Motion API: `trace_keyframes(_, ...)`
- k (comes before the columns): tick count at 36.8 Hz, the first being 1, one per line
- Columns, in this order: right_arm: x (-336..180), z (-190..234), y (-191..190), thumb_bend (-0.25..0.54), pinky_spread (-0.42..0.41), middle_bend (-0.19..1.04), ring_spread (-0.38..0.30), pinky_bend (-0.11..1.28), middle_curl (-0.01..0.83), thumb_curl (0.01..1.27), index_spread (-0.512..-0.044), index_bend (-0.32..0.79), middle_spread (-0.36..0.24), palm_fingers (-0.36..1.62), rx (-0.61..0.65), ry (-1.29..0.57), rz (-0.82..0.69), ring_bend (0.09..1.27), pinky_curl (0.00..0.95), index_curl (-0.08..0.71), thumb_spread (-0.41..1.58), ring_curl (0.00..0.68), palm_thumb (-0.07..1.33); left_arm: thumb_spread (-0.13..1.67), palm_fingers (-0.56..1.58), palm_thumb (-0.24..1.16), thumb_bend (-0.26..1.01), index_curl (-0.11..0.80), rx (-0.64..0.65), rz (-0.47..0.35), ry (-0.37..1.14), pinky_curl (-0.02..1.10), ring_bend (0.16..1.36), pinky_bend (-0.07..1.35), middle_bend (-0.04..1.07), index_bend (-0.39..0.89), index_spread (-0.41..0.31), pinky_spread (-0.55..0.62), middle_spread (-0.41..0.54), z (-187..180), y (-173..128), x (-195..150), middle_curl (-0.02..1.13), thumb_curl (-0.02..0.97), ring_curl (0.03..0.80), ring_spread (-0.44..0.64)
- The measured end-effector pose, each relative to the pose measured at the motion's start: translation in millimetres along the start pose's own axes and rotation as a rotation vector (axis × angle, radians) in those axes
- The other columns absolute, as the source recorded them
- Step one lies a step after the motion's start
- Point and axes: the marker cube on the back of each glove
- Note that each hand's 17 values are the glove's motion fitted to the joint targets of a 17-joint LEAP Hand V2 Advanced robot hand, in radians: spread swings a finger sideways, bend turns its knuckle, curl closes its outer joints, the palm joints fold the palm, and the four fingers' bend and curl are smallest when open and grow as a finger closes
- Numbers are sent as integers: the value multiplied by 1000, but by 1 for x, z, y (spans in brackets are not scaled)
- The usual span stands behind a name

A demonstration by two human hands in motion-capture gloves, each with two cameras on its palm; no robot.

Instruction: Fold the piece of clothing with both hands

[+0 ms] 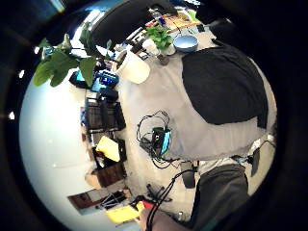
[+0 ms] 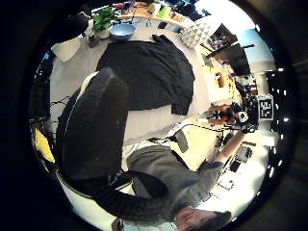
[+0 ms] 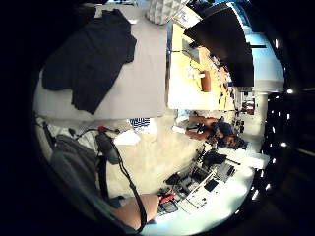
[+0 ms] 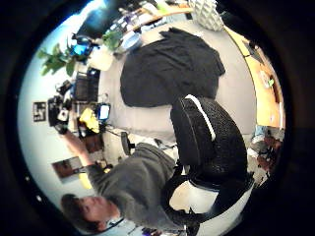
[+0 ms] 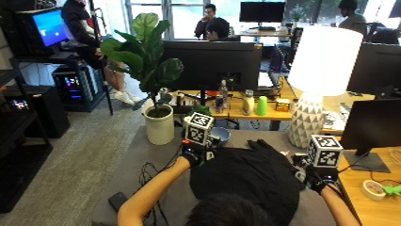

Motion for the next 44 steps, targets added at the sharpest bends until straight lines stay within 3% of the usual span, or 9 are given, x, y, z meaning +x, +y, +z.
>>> trace_keyframes(4,2,1,-3,265,130,258,51,307,110,72,-219,181,-17,441,3,7,-1,330,116,110,655,116,395,667,466,120,79,140,2,-20,-15,99,421,233,163,349,-58,193,58,2,1,-4,89,17,130,132)
trace_keyframes(8,2,0,-3,276,159,262,63,302,152,92,-265,173,-20,426,-2,1,-8,336,156,156,869,154,422,883,442,125,78,189,-2,-28,-23,139,440,229,154,350,-70,238,71,3,6,-9,126,34,170,165)
trace_keyframes(20,1,0,-10,247,193,246,79,299,233,135,-316,155,-25,405,-58,-3,-34,331,223,221,1181,204,446,1193,409,123,54,282,-33,-42,13,206,448,226,151,324,-84,288,91,13,4,-23,178,83,212,206)
trace_keyframes(27,4,22,-17,197,203,218,74,346,260,162,-329,109,-25,398,-140,74,-19,359,261,223,1207,234,440,1176,353,97,7,299,-121,46,19,245,484,256,137,236,-76,290,102,54,-4,-14,193,110,238,214)
trace_keyframes(34,8,46,-21,144,208,197,71,398,282,187,-344,105,-26,388,-184,81,-17,401,295,213,1196,263,442,1043,265,63,-29,280,-225,209,49,286,543,333,148,111,-53,283,124,138,-12,11,202,147,266,218)
trace_keyframes(38,12,57,-23,121,211,198,70,410,295,201,-345,111,-26,379,-224,78,-19,411,308,212,1196,274,450,990,242,62,-27,270,-268,259,42,305,565,376,158,108,-45,273,129,187,-18,26,210,169,275,212)
trace_keyframes(44,17,69,-23,77,213,198,69,416,312,217,-347,117,-26,370,-255,91,-11,423,320,214,1187,289,447,932,421,72,-25,239,-360,268,-4,367,612,631,120,79,-50,40,95,241,-18,44,196,199,285,97)
